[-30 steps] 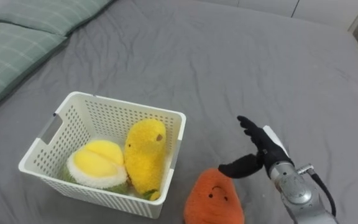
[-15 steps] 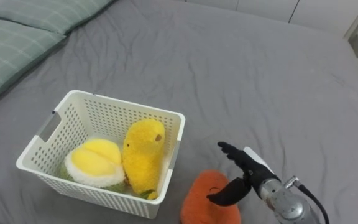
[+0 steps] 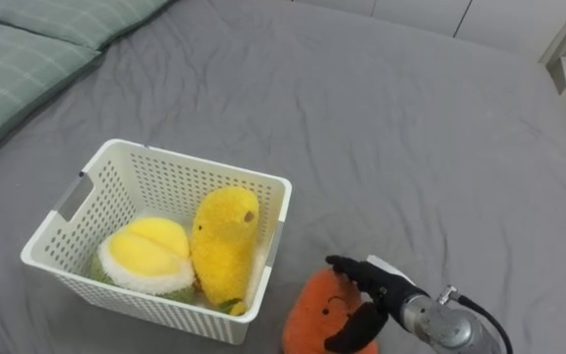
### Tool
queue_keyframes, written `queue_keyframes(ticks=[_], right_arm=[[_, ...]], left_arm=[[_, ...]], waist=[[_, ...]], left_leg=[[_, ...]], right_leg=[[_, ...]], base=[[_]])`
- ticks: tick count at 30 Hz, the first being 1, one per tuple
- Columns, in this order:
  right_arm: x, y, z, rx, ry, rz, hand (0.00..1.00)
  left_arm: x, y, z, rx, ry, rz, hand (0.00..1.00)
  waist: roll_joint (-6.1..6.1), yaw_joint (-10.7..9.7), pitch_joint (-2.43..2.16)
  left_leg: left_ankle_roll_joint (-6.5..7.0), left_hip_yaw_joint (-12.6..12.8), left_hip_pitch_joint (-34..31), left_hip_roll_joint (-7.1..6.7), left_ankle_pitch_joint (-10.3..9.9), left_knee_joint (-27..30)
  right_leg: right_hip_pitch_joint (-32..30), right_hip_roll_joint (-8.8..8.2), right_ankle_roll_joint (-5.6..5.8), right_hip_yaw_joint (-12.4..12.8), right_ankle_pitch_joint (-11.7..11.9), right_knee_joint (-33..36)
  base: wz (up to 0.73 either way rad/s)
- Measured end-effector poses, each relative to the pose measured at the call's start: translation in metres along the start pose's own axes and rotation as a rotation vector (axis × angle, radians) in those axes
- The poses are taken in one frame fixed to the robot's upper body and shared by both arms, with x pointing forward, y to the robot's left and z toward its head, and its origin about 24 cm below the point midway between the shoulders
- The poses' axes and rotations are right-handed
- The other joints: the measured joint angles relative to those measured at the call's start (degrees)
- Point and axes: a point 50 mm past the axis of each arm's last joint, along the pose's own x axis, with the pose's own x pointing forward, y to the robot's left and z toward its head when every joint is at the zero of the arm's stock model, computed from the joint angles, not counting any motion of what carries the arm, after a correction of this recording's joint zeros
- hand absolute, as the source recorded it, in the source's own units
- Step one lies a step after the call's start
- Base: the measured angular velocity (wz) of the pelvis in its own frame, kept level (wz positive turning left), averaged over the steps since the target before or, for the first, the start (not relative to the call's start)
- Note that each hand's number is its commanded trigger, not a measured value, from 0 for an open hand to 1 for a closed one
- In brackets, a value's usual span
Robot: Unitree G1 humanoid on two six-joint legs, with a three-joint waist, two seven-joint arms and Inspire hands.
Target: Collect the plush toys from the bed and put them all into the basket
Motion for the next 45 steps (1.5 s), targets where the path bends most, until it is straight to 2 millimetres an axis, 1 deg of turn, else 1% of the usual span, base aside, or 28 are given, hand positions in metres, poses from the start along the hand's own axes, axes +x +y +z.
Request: queue_keyframes(ticks=[4,6,7,8,9,10,15,26,35,38,40,43,45], right_arm=[[0.001,0.002,-0.003,-0.002,0.022,0.013,0.0],[0.005,0.003,-0.007,-0.021,0.059,0.021,0.16],[0.005,0.003,-0.008,-0.029,0.067,0.022,0.47],[0.006,0.003,-0.01,-0.047,0.083,0.021,0.73],[0.006,0.002,-0.01,-0.062,0.093,0.018,0.85],[0.007,0.002,-0.01,-0.071,0.096,0.014,1.0],[0.013,-0.007,-0.006,-0.122,0.12,-0.021,1.0],[0.014,-0.008,-0.009,-0.214,0.175,-0.046,1.0],[0.015,-0.007,-0.008,-0.227,0.172,-0.043,1.0],[0.014,-0.007,-0.007,-0.231,0.172,-0.051,1.0],[0.014,-0.009,-0.008,-0.232,0.173,-0.055,1.0],[0.013,-0.011,-0.009,-0.228,0.173,-0.06,1.0],[0.012,-0.014,-0.01,-0.222,0.172,-0.065,1.0]], left_arm=[[0.0,-0.001,-0.001,0.0,0.01,-0.013,0.0],[0.0,-0.002,0.001,0.0,0.007,-0.022,0.0],[0.0,-0.002,0.002,0.0,0.006,-0.022,0.0],[0.0,-0.002,0.003,0.0,0.004,-0.022,0.0],[0.0,-0.002,0.004,-0.001,0.001,-0.023,0.0],[0.0,-0.003,0.004,-0.001,0.0,-0.023,0.0],[0.001,-0.003,0.007,0.002,-0.006,-0.024,0.0],[0.001,-0.004,0.005,-0.001,0.005,-0.03,0.0],[0.002,-0.004,0.009,0.001,0.007,-0.023,0.0],[0.002,-0.004,0.009,0.002,0.01,-0.022,0.0],[0.002,-0.003,0.01,0.001,0.009,-0.019,0.0],[0.002,-0.002,0.01,0.001,0.008,-0.017,0.0],[0.002,-0.001,0.01,0.003,0.006,-0.015,0.0]], waist=[[-0.21,0.2,0.03],[-0.21,0.49,0.03],[-0.22,0.57,0.04],[-0.23,0.81,0.02],[-0.22,1.1,0.02],[-0.23,1.21,0.02],[-0.2,1.46,0.03],[-0.07,1.64,0.04],[0.57,2.02,-0.01],[0.54,2.29,-0.02],[0.26,2.51,-0.19],[0.15,2.65,-0.21],[0.02,2.68,-0.13]], left_leg=[[-0.01,-0.03,-0.03,0.0,-0.03,0.0],[-0.03,-0.08,-0.24,0.03,-0.07,0.05],[-0.05,-0.07,-0.31,0.05,-0.08,0.06],[-0.07,-0.09,-0.34,0.06,-0.1,0.07],[-0.08,-0.09,-0.34,0.06,-0.12,0.06],[-0.08,-0.09,-0.34,0.07,-0.12,0.05],[-0.08,-0.21,-0.21,0.07,-0.13,0.01],[-0.11,-0.29,-0.25,0.07,-0.23,0.08],[-0.11,-0.32,-0.2,0.06,-0.23,0.12],[-0.11,-0.31,-0.21,0.05,-0.23,0.14],[-0.1,-0.32,-0.19,0.03,-0.22,0.15],[-0.1,-0.28,-0.18,0.03,-0.21,0.2],[-0.1,-0.26,-0.19,0.03,-0.22,0.27]], right_leg=[[0.15,0.03,0.0,0.03,0.0,-0.32],[-0.01,0.05,0.0,0.0,0.0,-0.36],[-0.08,0.07,0.0,0.0,0.0,-0.36],[-0.14,0.09,0.0,0.15,0.0,-0.37],[-0.14,0.1,0.0,0.18,0.0,-0.39],[-0.15,0.11,0.0,0.18,0.0,-0.4],[0.0,0.14,-0.03,0.14,0.02,-0.38],[-0.04,0.16,-0.04,0.16,0.03,-0.27],[0.03,0.13,-0.04,-0.27,0.03,-0.21],[0.04,0.1,-0.04,-0.31,0.03,-0.13],[0.07,0.05,-0.04,-0.4,0.03,-0.08],[0.08,0.01,-0.04,-0.42,0.03,-0.05],[0.12,0.01,-0.04,-0.41,0.02,-0.05]], base=[[0.0],[0.0],[0.0],[0.0],[0.0],[0.0],[0.0],[0.0],[0.0],[0.0],[0.0],[0.0],[0.0]])
